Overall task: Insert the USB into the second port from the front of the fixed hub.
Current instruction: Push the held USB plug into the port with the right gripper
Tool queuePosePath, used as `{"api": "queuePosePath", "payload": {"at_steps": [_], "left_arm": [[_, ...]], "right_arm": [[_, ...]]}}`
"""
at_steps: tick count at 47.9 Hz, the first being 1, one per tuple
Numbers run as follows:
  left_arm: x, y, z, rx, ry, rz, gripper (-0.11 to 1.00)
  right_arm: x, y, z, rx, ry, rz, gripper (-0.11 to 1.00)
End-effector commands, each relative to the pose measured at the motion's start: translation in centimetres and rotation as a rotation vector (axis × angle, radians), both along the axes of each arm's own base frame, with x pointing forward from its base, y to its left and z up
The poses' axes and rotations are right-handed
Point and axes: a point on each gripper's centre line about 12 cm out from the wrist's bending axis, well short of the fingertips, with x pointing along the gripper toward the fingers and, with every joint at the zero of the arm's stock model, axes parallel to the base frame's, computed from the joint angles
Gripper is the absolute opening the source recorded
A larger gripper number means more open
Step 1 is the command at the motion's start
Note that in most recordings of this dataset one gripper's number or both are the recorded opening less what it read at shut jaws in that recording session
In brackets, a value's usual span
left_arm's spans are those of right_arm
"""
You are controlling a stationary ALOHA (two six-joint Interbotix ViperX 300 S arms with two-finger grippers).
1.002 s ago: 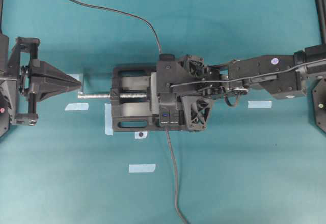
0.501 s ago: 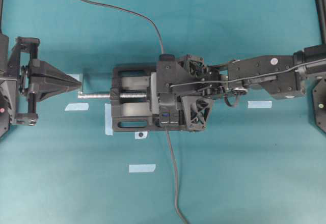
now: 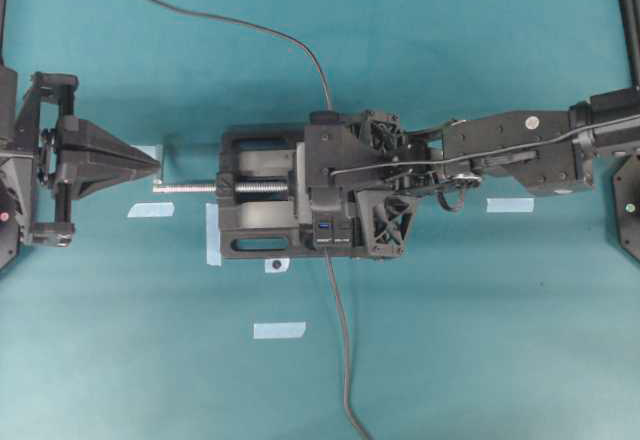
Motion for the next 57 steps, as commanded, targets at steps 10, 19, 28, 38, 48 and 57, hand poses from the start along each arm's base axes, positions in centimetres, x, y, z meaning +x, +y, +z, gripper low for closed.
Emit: {"api": "queuePosePath", "payload": {"at_steps": [10, 19, 28, 38, 48, 57], "left_arm": [[0.2, 0.0, 0.6, 0.001, -0.021, 0.000, 0.00], [0.3, 0.0, 0.6, -0.001, -0.022, 0.000, 0.00], [0.3, 0.0, 0.6, 0.001, -0.021, 0.000, 0.00], [0.2, 0.0, 0.6, -0.001, -0.022, 0.000, 0.00], [0.2, 0.0, 0.6, 0.001, -0.020, 0.000, 0.00], [0.2, 0.0, 0.6, -0.001, -0.022, 0.000, 0.00]], "right_arm": [[0.2, -0.1, 0.5, -0.004, -0.011, 0.003, 0.10], [0.4, -0.1, 0.4, -0.005, -0.006, 0.004, 0.10], [0.7, -0.1, 0.1, -0.006, 0.002, 0.006, 0.10], [0.3, -0.1, -0.3, -0.005, 0.038, 0.006, 0.10], [0.1, -0.1, -0.4, -0.005, 0.054, 0.006, 0.10], [0.2, 0.0, -0.5, -0.005, 0.054, 0.007, 0.10]]}}
